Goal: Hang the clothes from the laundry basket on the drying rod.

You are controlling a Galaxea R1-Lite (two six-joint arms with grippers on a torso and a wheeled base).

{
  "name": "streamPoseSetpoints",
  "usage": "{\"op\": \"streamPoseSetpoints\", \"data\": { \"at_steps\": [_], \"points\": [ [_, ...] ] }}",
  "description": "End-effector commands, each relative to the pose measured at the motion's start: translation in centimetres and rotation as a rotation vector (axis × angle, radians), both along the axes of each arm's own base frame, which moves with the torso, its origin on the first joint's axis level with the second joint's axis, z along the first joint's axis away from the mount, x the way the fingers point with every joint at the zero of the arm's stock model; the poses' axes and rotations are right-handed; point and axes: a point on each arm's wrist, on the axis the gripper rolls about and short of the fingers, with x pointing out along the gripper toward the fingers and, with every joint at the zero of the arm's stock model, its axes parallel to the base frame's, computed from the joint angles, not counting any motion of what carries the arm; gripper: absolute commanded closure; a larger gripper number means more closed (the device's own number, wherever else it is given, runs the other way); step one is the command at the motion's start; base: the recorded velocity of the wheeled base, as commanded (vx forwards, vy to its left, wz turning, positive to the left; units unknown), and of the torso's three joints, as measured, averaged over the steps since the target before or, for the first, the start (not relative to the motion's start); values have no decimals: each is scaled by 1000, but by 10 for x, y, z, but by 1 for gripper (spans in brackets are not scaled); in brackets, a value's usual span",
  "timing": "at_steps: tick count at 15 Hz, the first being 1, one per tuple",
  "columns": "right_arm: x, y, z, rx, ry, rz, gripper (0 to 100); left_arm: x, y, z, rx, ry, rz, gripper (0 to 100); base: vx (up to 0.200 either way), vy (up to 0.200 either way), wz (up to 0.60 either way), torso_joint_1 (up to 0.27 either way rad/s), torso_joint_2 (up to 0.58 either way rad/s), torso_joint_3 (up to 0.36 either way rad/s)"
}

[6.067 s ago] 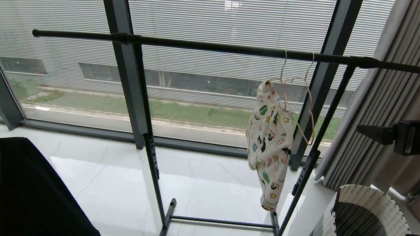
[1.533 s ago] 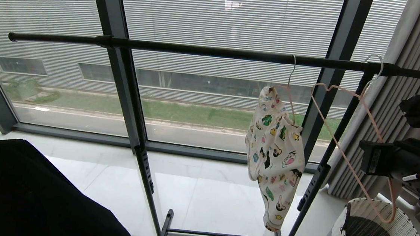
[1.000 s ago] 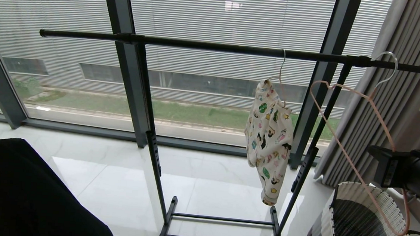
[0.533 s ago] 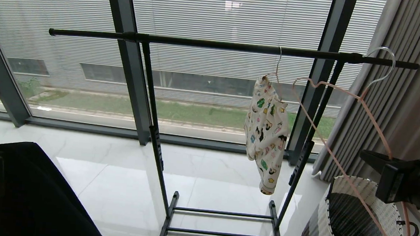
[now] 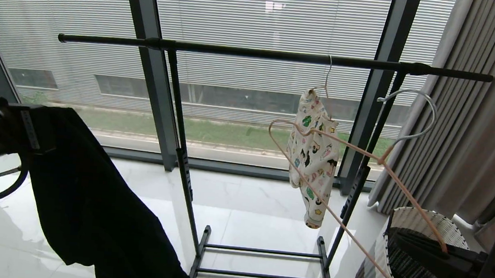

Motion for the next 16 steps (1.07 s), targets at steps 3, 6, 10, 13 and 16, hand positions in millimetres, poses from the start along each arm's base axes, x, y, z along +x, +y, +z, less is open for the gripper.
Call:
{"op": "streamPoseSetpoints", "data": {
  "at_steps": [3, 6, 10, 13, 16],
  "points": [
    [-22, 17, -9, -22, 47, 213, 100, 52, -35, -8, -13, 71, 76, 100, 0, 0, 0, 0, 0, 0],
    [-27, 26, -13, -50, 59, 263, 100, 66, -56, -14, -21, 55, 25, 100, 0, 0, 0, 0, 0, 0],
    [-29, 34, -17, -66, 83, 335, 100, 62, -79, -19, -9, 61, -62, 100, 0, 0, 0, 0, 0, 0],
    [-29, 35, -15, -58, 83, 352, 100, 59, -88, -22, 3, 72, -100, 100, 0, 0, 0, 0, 0, 0],
    [-21, 35, -17, -70, 89, 303, 100, 47, -100, -27, 12, 87, -165, 100, 0, 0, 0, 0, 0, 0]
  ]
}}
